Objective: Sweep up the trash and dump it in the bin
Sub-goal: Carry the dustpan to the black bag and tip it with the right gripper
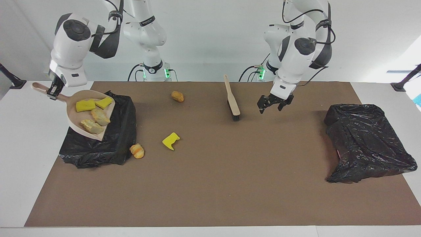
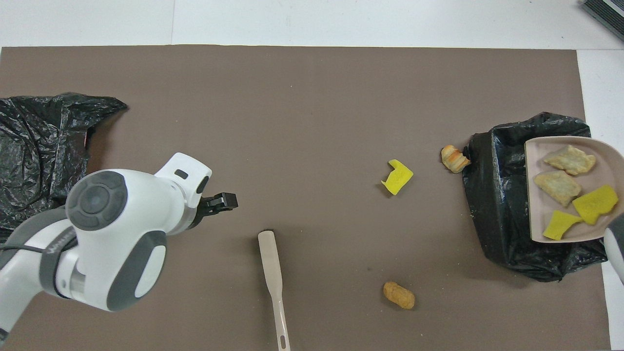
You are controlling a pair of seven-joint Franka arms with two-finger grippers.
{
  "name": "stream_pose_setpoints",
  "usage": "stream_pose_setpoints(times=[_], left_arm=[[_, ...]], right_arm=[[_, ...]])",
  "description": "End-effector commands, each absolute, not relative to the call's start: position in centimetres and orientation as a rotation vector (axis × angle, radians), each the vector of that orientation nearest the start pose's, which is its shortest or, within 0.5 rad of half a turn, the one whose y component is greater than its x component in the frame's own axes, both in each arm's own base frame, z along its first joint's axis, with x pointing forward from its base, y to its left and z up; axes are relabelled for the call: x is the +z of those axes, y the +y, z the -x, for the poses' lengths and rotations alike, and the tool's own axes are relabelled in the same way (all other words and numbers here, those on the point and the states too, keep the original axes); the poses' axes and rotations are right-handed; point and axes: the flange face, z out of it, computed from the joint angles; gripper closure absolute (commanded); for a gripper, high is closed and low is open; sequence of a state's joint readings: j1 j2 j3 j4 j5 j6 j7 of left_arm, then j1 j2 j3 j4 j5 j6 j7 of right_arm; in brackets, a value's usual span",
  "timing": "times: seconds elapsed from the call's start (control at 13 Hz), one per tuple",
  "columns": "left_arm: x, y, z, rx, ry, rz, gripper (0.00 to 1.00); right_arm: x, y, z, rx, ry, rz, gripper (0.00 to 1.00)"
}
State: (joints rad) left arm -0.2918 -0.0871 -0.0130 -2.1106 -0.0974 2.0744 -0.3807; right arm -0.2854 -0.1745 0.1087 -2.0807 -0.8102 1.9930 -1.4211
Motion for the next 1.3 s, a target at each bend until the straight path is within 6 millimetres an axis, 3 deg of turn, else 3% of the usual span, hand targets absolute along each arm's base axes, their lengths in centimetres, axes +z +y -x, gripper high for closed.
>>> stream_pose_setpoints(times=[0.0,0.23,0.31,0.46,0.77,1.0,1.23], left_arm=[[48.8,-12.3,-53.9,0.005,-0.056,3.219,0.00],[51.2,-7.3,-55.3,0.027,0.102,3.217,0.00],[52.2,-6.6,-55.4,0.034,0.135,3.216,0.00],[54.2,-4.0,-55.5,0.079,0.096,3.215,0.00],[59.1,-3.1,-54.8,0.133,0.103,3.188,0.00],[59.5,-1.5,-54.3,0.120,0.069,3.191,0.00],[59.7,-1.7,-54.4,0.110,0.074,3.186,0.00]], right_arm=[[53.5,-12.3,-48.9,-0.692,1.654,-1.674,1.00],[54.5,-10.6,-48.8,-0.823,1.626,-1.566,1.00],[54.9,-10.1,-48.7,-0.858,1.611,-1.522,1.00],[55.7,-9.5,-48.8,-0.917,1.580,-1.451,1.00],[57.8,-8.2,-49.8,-0.952,1.541,-1.317,1.00],[58.3,-5.6,-49.8,-0.913,1.544,-1.450,1.00],[60.1,-4.2,-52.0,-0.757,1.587,-1.607,1.00]])
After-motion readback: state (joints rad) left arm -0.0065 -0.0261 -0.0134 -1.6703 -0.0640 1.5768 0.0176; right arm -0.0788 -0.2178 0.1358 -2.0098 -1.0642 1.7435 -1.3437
